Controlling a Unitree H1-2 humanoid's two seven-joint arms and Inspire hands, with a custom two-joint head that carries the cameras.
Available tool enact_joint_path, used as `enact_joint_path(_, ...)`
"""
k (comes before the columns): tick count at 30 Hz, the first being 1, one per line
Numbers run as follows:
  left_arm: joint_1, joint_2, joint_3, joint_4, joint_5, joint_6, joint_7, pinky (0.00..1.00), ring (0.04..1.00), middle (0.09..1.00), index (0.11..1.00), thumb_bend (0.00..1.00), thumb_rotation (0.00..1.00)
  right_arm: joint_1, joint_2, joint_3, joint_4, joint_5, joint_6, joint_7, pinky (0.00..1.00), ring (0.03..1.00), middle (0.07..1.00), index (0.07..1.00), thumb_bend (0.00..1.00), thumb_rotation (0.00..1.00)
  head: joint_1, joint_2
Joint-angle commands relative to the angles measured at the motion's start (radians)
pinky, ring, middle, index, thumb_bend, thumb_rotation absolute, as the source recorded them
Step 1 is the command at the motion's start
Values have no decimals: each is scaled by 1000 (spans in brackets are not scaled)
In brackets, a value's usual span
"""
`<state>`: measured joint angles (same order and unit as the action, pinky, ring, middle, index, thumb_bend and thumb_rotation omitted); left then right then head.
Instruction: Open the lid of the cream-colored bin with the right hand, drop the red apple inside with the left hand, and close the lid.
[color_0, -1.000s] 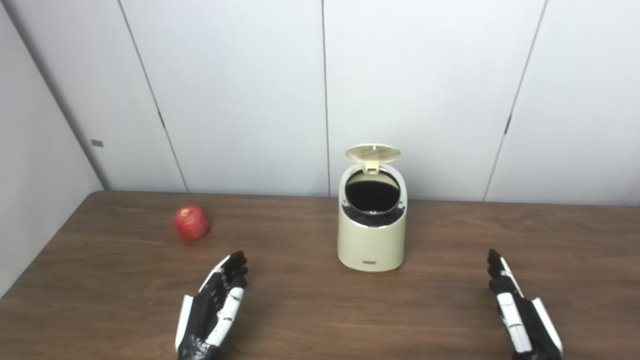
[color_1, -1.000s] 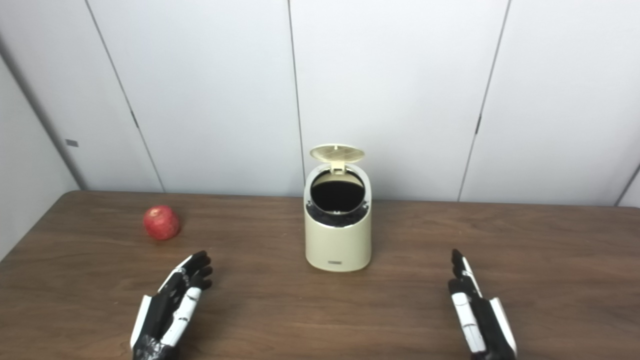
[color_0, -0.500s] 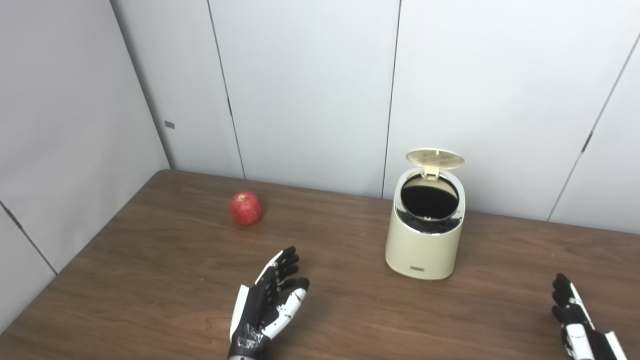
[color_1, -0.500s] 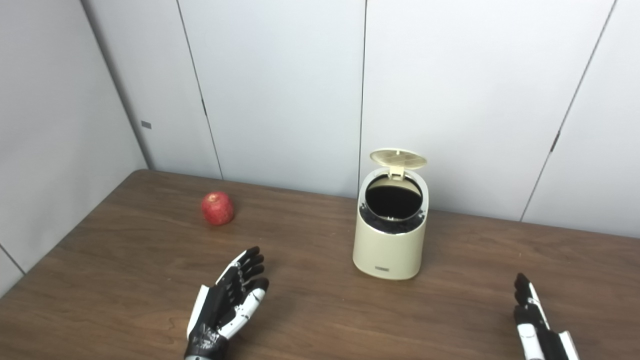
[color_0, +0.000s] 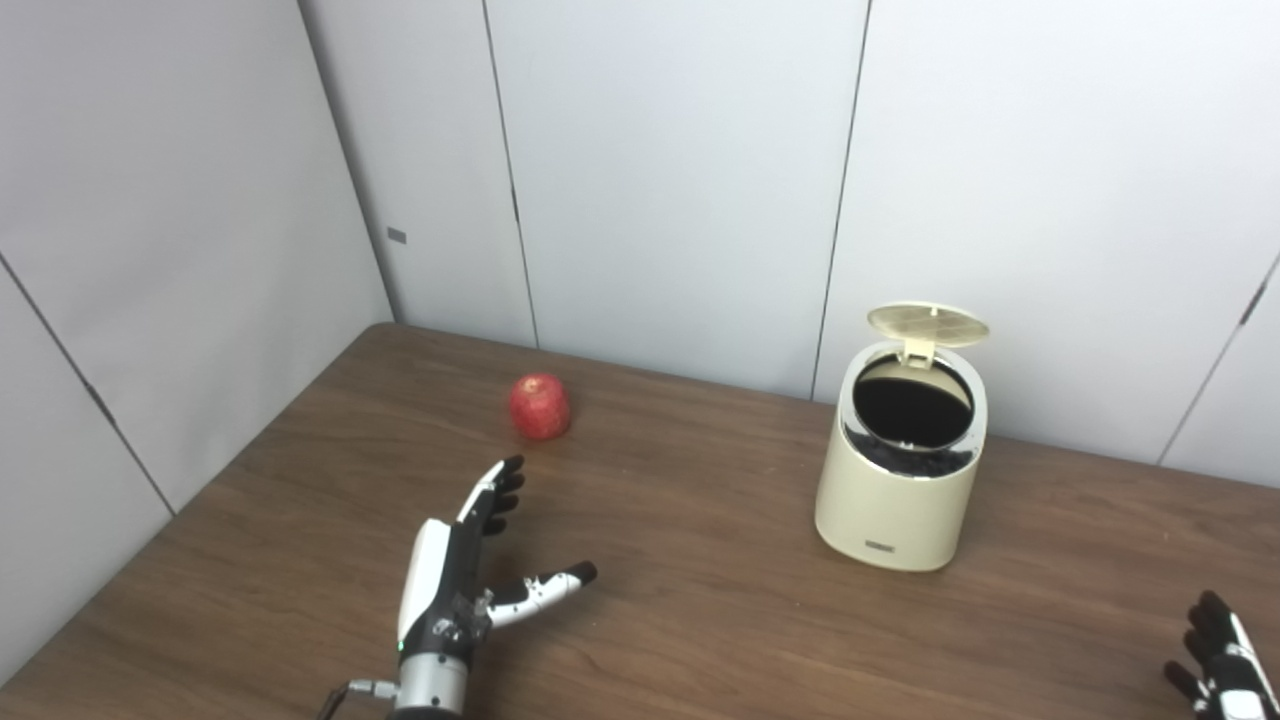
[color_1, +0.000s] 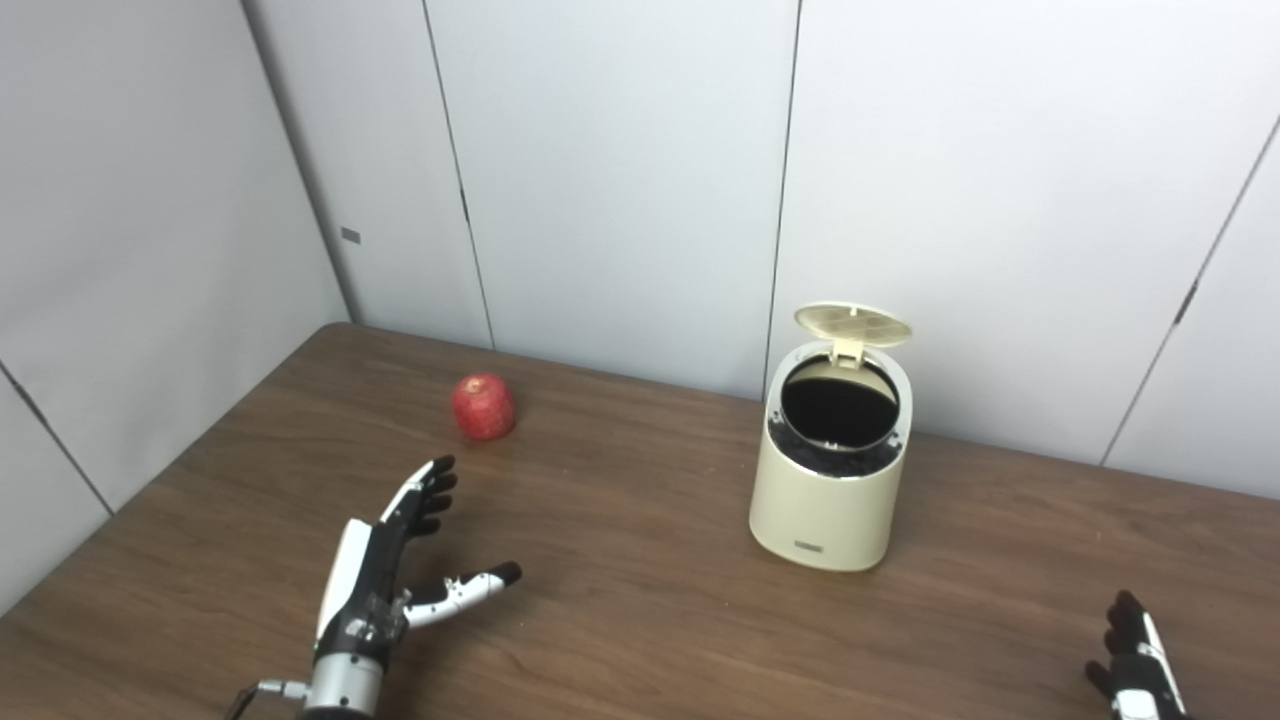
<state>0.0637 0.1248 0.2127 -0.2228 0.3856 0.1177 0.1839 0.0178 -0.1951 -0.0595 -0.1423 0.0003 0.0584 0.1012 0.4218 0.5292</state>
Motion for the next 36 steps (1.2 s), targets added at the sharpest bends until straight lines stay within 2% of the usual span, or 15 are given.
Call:
enact_joint_path(1,-67,51,20,-28,26,37,5,721,768,844,901,898,120,-18,-13,-4,-43,8,-2,6,887,986,998,1000,511,1000,-1,2)
enact_joint_path(7,-156,152,7,19,103,176,-23,683,778,855,894,911,170,-14,-15,0,-68,2,26,7,888,984,997,1000,498,1000,1,7)
enact_joint_path(9,-187,179,0,46,111,205,-33,759,845,882,889,918,165,-14,-14,2,-75,-1,35,6,892,985,995,1000,489,1000,1,7)
enact_joint_path(12,-229,202,-2,90,103,229,-35,783,855,878,886,930,163,-15,-12,3,-77,2,42,7,901,987,994,1000,496,1000,1,7)
enact_joint_path(16,-297,229,-13,160,101,256,-39,726,834,870,878,923,163,-16,-8,6,-82,5,56,8,928,994,998,1000,487,1000,-9,10)
enact_joint_path(19,-354,252,-24,227,92,272,-50,732,858,885,882,922,160,-19,-9,12,-89,15,61,17,942,1000,1000,1000,433,1000,-7,14)
enact_joint_path(22,-408,271,-38,292,72,284,-73,782,891,914,897,927,168,-21,-12,14,-88,18,62,25,942,1000,1000,1000,387,1000,-7,17)
enact_joint_path(24,-449,281,-50,328,60,302,-96,762,889,936,921,941,183,-21,-14,16,-85,16,61,30,936,1000,1000,1000,385,1000,-8,17)
enact_joint_path(25,-474,289,-61,349,58,313,-111,641,803,908,928,958,184,-21,-15,18,-89,13,67,30,938,1000,1000,1000,385,1000,-11,17)
enact_joint_path(26,-498,298,-73,371,55,317,-127,698,866,937,943,971,186,-20,-14,20,-93,6,73,28,938,1000,1000,1000,380,1000,-14,17)
enact_joint_path(27,-513,305,-82,385,51,319,-137,807,946,975,962,982,190,-19,-13,21,-97,1,78,26,927,1000,1000,1000,387,1000,-14,17)
enact_joint_path(29,-543,320,-103,409,49,334,-162,877,989,995,978,990,199,-17,-11,23,-103,-5,87,23,926,1000,1000,1000,390,1000,-20,18)
enact_joint_path(34,-611,347,-152,482,53,339,-189,922,1000,1000,985,1000,212,-13,-10,23,-116,1,103,29,948,1000,1000,1000,362,1000,-26,22)
enact_joint_path(36,-635,352,-169,514,67,346,-187,892,1000,1000,993,1000,215,-11,-16,26,-119,-3,102,31,945,1000,1000,1000,334,1000,-27,24)
